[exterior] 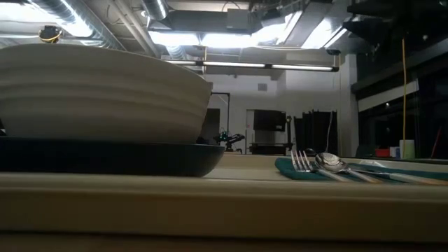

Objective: Set up tray
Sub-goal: Return to Home Position

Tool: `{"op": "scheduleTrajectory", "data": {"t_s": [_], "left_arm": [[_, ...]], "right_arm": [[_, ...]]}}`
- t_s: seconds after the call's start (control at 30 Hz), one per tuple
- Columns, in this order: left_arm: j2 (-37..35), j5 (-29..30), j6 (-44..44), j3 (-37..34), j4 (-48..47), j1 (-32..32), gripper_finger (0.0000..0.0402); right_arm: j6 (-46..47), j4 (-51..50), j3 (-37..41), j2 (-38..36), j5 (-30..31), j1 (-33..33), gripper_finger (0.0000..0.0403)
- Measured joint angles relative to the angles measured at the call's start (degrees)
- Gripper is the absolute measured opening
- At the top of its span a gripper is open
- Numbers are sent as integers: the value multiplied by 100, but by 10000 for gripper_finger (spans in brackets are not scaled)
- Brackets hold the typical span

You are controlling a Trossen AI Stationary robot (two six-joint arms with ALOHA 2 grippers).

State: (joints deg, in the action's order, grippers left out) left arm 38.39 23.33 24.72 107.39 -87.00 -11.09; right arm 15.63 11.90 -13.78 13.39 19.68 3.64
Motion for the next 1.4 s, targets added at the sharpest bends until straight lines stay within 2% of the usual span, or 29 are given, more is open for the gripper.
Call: {"op": "scheduleTrajectory", "data": {"t_s": [0.2, 0.37, 0.43, 0.5, 0.67, 0.77, 0.83, 0.97, 1.17, 1.3, 1.4], "left_arm": [[-7, -26, 504, -1047, 797, 2, 16], [-210, -89, 519, -2766, 2462, 0, 17], [-426, -237, 578, -3695, 3620, -2, 17], [-622, -497, 584, -4746, 5162, -4, 16], [-850, -1901, 871, -7326, 9039, 73, 13], [-844, -2612, 1568, -8553, 10595, 361, 15], [-879, -3119, 1818, -9113, 11262, 668, 16], [-1123, -3719, 2045, -9902, 11895, 1563, 17], [-1648, -5262, 2003, -10309, 11859, 3089, 17], [-1744, -5207, 1805, -10388, 11119, 3586, 17], [-1737, -4978, 2623, -10388, 10618, 3648, 18]], "right_arm": [[-339, 6, 628, -1233, 3, 0, 170], [-524, -42, 791, -1254, 12, 0, 170], [-519, -116, 785, -1246, 13, 0, 170], [-493, -168, 785, -1242, 13, 0, 170], [-369, -517, 785, -1241, 60, 0, 170], [-73, -836, 785, -1241, 77, -1, 170], [172, -1072, 785, -1241, 76, -1, 170], [767, -1534, 785, -1241, 75, -2, 170], [1111, -1676, 785, -1241, 72, 0, 170], [1111, -1675, 785, -1241, 72, 0, 170], [1120, -1675, 785, -1241, 72, -2, 170]]}}
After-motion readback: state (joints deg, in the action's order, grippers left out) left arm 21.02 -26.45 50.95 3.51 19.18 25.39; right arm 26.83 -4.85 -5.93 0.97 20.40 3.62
